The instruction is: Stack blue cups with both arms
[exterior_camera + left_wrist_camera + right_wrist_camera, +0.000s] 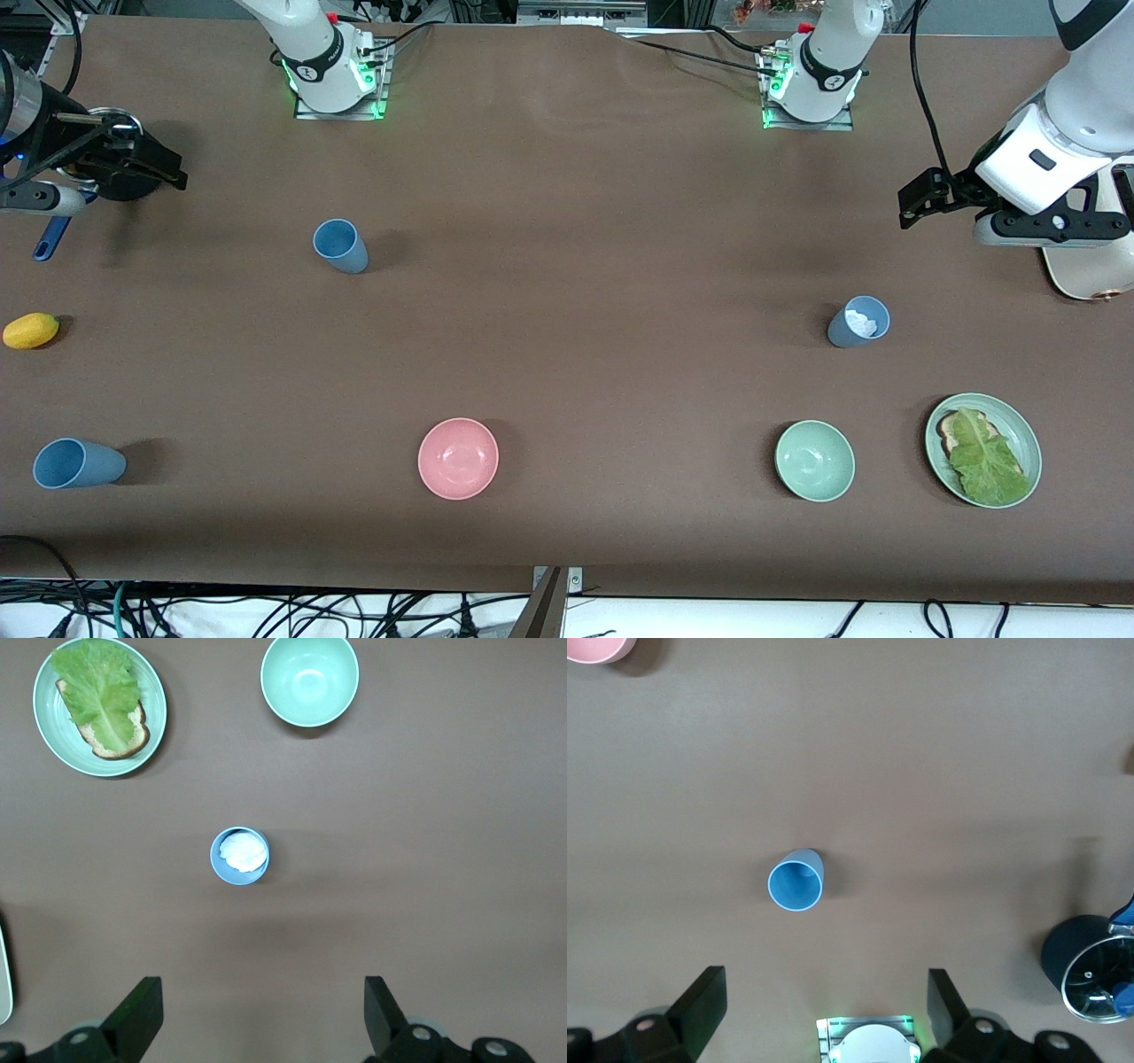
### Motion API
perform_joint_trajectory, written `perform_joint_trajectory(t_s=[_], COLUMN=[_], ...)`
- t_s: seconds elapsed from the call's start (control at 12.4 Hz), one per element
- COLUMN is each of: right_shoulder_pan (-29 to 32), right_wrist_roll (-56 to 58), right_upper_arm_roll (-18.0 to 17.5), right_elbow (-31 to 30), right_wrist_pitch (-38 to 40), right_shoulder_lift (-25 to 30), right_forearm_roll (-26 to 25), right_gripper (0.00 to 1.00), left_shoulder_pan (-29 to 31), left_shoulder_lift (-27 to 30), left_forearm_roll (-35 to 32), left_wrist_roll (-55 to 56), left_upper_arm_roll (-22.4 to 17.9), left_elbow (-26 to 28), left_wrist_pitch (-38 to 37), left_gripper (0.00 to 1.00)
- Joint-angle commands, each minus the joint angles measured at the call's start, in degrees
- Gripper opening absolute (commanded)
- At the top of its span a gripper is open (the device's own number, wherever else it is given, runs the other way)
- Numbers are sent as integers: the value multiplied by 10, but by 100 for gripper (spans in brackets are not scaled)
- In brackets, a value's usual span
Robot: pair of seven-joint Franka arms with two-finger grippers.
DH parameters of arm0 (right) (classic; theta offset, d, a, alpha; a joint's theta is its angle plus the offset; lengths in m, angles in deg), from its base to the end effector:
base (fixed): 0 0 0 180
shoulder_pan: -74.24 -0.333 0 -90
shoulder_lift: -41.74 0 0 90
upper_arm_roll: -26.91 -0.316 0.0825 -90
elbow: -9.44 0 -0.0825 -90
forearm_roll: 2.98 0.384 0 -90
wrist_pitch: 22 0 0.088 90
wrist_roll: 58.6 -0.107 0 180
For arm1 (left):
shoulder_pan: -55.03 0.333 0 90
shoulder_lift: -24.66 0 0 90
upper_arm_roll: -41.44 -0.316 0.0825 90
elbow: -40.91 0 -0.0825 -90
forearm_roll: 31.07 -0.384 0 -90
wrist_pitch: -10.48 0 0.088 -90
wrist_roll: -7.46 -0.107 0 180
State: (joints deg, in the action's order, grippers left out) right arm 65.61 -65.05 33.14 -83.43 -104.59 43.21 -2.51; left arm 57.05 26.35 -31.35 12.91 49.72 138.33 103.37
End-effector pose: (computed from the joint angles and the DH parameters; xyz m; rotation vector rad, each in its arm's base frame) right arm 0.5304 0.0225 0.6048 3.1294 -0.1096 -0.2421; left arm 0.5428 -0.0601 0.5836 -3.1264 0.0224 0.0761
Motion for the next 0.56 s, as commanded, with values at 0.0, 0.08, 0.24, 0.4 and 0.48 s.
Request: perform_joint_trajectory(t_s=[0.0,0.08,0.24,0.4,0.48], right_shoulder_pan=[0,-1,-1,-1,-1], right_wrist_roll=[-5,3,4,4,4], right_upper_arm_roll=[-2,-2,-2,-2,-2], right_elbow=[11,12,13,13,13], right_wrist_pitch=[9,9,12,13,13], right_shoulder_lift=[-2,-4,-3,-3,-3], right_forearm_roll=[6,5,5,5,6], right_gripper=[100,100,100,100,100], left_shoulder_pan=[-3,-3,-3,-3,-4], left_shoulder_lift=[-9,-9,-9,-9,-9], left_forearm_roll=[13,13,13,14,13], left_wrist_roll=[-8,-8,-8,-8,-8], left_upper_arm_roll=[-2,-2,-2,-1,-1], left_elbow=[-22,-22,-23,-26,-26], left_wrist_pitch=[-17,-17,-17,-17,-17], left_gripper=[100,100,100,100,100])
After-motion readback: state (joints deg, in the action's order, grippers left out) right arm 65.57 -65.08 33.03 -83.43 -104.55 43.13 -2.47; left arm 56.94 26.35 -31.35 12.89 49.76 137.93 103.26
